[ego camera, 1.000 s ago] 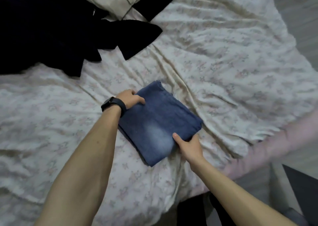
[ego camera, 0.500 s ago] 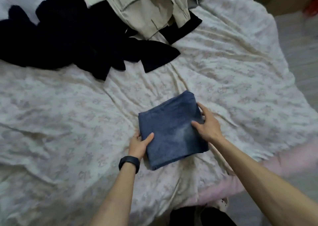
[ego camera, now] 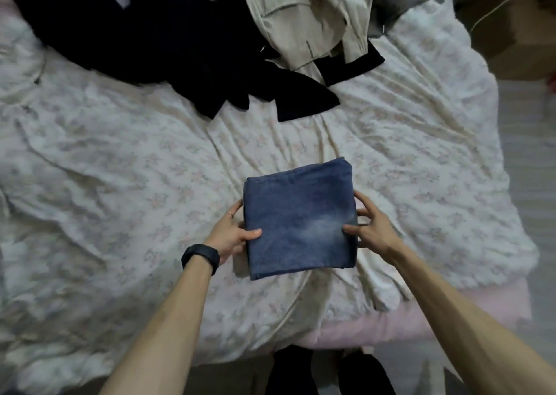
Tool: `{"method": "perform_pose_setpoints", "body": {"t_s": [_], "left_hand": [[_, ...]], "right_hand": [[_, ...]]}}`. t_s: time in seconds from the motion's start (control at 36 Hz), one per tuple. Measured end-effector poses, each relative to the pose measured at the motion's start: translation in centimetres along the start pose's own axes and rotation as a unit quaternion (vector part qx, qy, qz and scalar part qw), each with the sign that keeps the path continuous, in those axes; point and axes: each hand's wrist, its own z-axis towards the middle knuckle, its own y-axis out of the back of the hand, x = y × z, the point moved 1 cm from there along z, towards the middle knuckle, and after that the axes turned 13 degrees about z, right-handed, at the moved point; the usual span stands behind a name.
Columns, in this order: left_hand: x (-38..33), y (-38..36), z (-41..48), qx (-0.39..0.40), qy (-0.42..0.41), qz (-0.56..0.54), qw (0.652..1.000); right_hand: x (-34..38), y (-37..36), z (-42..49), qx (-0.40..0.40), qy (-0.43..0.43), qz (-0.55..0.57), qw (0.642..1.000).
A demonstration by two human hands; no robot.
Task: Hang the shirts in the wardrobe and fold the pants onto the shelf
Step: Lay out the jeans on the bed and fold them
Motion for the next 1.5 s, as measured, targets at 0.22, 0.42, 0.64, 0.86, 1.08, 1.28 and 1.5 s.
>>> {"method": "perform_pose_setpoints", "body": {"t_s": [0.22,0.42,0.64,0.86,1.08,1.28,1.5], "left_hand": [[-3.3,-0.2,-9.6,-0.087,-0.085,-0.006,0.993],[-6.6,-1.0,-21.2,-0.214,-0.184,-0.065,0.957],[-3.9,-8.0,-33.8,-0.421,-0.269,-0.198,0.843],[6.8,-17.9,-41.4,-0.541,-0.266,-0.312,0.734],[17.9,-26.8,-50.0,-0.649,-0.214,-0.35,0.641],[24.0,-34.8,-60.9,-0.736,-0.177,-0.351,0.551],[29.0,-44.1,-73.8,-0.824,-0.144,-0.372,0.402]], "right_hand": [[8.2,-0.1,-4.3,0.045,0.133,-0.055,0.989],[19.4,-2.1,-8.9,0.15,0.274,-0.093,0.945],[26.4,-3.7,-16.1,0.304,0.396,-0.139,0.855],[23.0,-4.7,-23.8,0.453,0.407,-0.193,0.769],[16.0,-8.5,-31.8,0.6,0.378,-0.214,0.672],[10.3,-13.0,-42.0,0.716,0.356,-0.173,0.574],[5.3,-14.8,-58.8,0.81,0.355,-0.123,0.45]]}}
